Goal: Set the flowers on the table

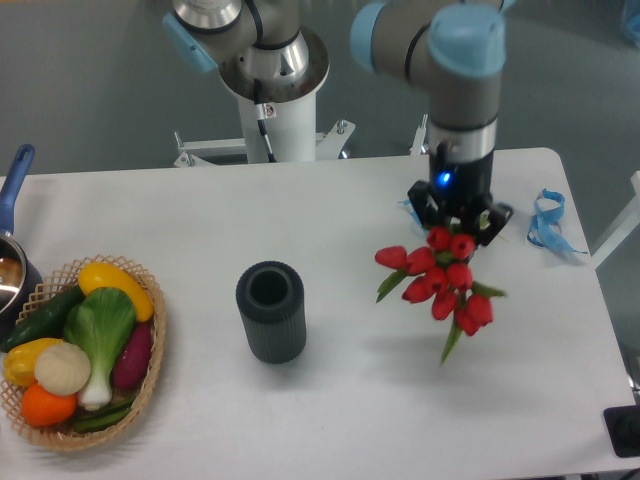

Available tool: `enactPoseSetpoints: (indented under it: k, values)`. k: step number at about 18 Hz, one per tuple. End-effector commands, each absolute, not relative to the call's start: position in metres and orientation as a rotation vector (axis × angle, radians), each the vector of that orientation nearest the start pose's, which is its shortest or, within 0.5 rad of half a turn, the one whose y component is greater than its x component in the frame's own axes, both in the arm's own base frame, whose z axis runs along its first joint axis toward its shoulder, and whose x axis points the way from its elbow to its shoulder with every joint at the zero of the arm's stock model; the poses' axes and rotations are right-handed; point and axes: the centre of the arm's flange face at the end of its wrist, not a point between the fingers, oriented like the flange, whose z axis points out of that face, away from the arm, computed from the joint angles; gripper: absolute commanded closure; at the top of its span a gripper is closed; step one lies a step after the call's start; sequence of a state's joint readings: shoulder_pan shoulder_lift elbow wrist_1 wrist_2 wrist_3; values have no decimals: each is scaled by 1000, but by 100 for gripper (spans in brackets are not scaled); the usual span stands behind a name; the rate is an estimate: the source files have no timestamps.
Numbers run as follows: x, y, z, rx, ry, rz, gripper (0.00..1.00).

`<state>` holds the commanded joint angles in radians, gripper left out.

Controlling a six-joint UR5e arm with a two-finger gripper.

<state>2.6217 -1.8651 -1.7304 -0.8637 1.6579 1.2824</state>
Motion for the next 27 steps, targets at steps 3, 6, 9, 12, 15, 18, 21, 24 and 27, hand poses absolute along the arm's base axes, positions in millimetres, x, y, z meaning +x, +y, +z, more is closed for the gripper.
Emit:
enactPoseSetpoints:
  k: [3,6,9,12,15,18,21,24,27]
  values:
    - [-469,417,304,-3116,346,402,59]
    - [-472,419,287,-3133,321,364,59]
    - [-470,425,271,-3145,325,328,59]
    - [-461,431,264,-3146,353,307,56]
    - [-460,431,289,-3114,359,362,11]
    - [-463,430,320,-3073,340,432,0]
    - [-470,430,355,-3041,313,521,0]
    - [-488,400,388,-3020,241,572,0]
    - [-505,374,407,-2977,275,512,0]
